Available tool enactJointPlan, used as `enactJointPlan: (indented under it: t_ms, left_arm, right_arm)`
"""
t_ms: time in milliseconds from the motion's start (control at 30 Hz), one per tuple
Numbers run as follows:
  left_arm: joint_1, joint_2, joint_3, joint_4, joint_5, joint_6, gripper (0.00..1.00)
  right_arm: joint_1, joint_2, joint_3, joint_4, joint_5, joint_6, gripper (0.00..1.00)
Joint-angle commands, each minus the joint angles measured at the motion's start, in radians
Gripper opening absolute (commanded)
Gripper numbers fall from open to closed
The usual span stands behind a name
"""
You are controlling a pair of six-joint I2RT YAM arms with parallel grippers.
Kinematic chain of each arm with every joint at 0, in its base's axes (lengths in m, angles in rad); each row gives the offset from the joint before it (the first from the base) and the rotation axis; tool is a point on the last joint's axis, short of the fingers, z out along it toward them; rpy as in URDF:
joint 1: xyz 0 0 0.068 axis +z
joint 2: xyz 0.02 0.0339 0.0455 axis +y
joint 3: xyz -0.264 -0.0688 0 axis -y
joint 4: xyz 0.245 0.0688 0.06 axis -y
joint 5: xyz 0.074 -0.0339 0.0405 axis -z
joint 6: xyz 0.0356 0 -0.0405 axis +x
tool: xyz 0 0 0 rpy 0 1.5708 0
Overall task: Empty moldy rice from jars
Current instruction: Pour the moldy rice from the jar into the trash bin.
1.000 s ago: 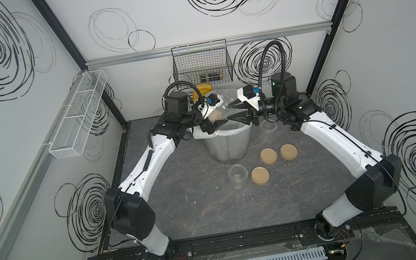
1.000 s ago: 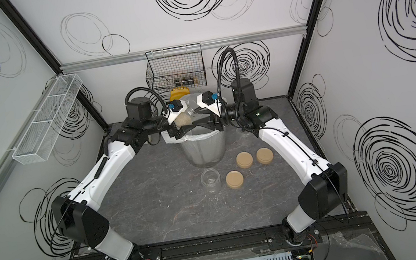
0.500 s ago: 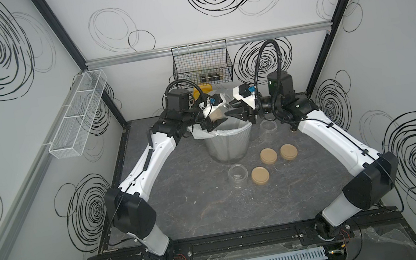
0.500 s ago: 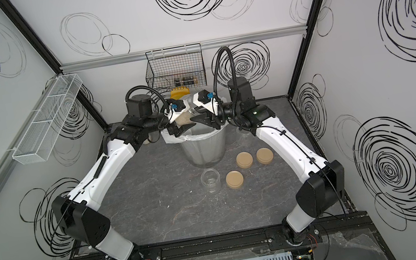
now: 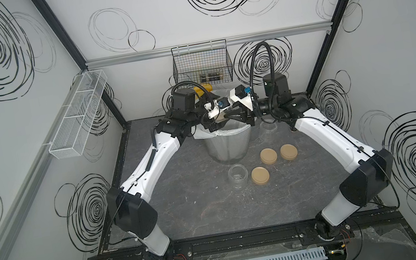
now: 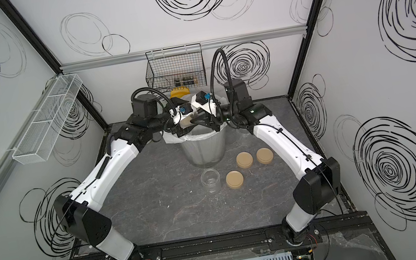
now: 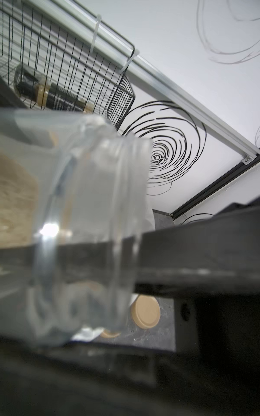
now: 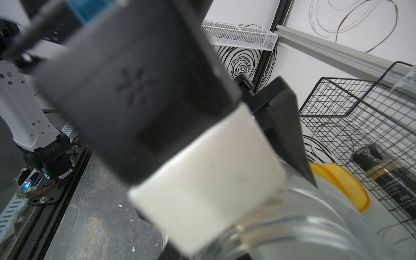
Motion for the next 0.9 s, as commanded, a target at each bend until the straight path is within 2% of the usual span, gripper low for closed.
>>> enactJointPlan:
  t_ms: [0,333,633,867]
  left_arm:
    - [-0.030,-0.055,-0.025,0.232,-0.009,-0.041,0.96]
    - [-0.009,-0.107,-0.071,0.251,-0.084,-0.032,0.96]
    - [-0.018,-0.184,-0.171,0.374,-0.140,0.001,0.96]
    - [-0.037,-0.215,-0.185,0.333,-0.164,0.078,0.96]
  right_arm:
    - [0.014,0.002,-0.014,0.036,0.003,0.022,0.00]
    - [-0.039,-0.033,-0.083,0.209,-0.011,0.187,0.00]
    - [-0.046,-0.023,-0.092,0.196,0.020,0.206,0.00]
    - [-0.068,-0.013,-0.089,0.230,0.010,0.245,0.00]
